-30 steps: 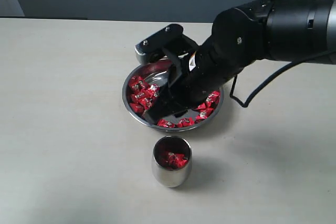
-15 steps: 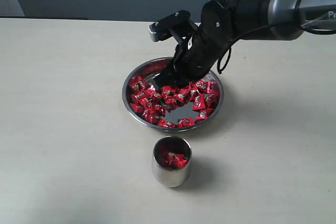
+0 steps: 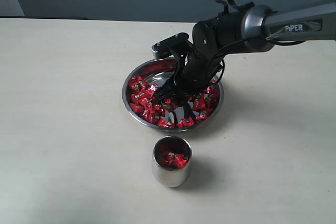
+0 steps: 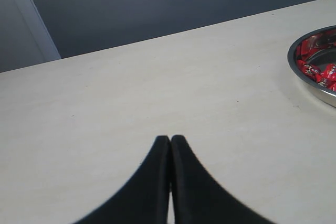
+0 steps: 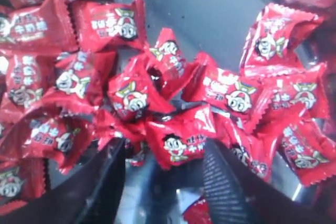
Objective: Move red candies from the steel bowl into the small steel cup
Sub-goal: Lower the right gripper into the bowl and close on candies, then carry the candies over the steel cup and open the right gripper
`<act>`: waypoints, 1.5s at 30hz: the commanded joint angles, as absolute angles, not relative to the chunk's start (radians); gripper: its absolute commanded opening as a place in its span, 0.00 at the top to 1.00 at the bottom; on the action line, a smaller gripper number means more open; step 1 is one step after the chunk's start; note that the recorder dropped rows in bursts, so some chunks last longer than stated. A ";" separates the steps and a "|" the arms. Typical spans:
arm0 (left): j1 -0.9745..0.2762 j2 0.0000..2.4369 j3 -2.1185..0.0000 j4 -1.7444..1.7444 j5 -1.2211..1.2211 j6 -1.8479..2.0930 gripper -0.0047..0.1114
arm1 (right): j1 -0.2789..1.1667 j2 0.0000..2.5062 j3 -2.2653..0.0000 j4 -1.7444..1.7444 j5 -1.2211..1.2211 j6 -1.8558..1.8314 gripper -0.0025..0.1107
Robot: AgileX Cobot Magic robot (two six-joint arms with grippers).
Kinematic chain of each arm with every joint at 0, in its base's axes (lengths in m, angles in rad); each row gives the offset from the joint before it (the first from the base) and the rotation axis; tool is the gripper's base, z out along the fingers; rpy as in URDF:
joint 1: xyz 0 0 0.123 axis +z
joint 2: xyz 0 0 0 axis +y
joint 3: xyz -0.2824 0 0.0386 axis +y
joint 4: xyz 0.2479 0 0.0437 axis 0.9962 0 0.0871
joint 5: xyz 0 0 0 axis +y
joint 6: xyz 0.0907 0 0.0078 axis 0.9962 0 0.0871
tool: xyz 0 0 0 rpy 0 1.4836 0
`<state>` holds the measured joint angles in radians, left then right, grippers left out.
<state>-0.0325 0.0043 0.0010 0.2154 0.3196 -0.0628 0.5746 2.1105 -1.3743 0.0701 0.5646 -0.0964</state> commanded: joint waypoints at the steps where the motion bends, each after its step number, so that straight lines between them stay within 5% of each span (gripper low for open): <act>1: -0.033 0.000 0.000 0.216 0.313 -0.068 0.96 | 0.570 2.123 -1.383 0.065 0.525 -0.077 0.57; 6: -0.033 0.000 0.000 0.216 0.313 -0.068 0.96 | 0.570 2.130 -1.383 0.065 0.525 -0.074 0.59; 13: -0.033 0.000 0.000 0.216 0.313 -0.068 0.96 | 0.570 2.134 -1.383 0.065 0.525 -0.074 0.98; 28: -0.033 0.000 0.000 0.216 0.313 -0.068 0.96 | 0.572 1.894 -1.381 0.138 0.718 -0.108 0.98; 45: -0.033 0.000 0.000 0.216 0.313 -0.068 0.96 | 0.782 1.652 -1.195 0.285 0.956 -0.243 0.98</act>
<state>-0.0325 0.0043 0.0010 0.2154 0.3196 -0.0628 0.7756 1.6774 -1.2171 0.2683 0.9310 -0.2347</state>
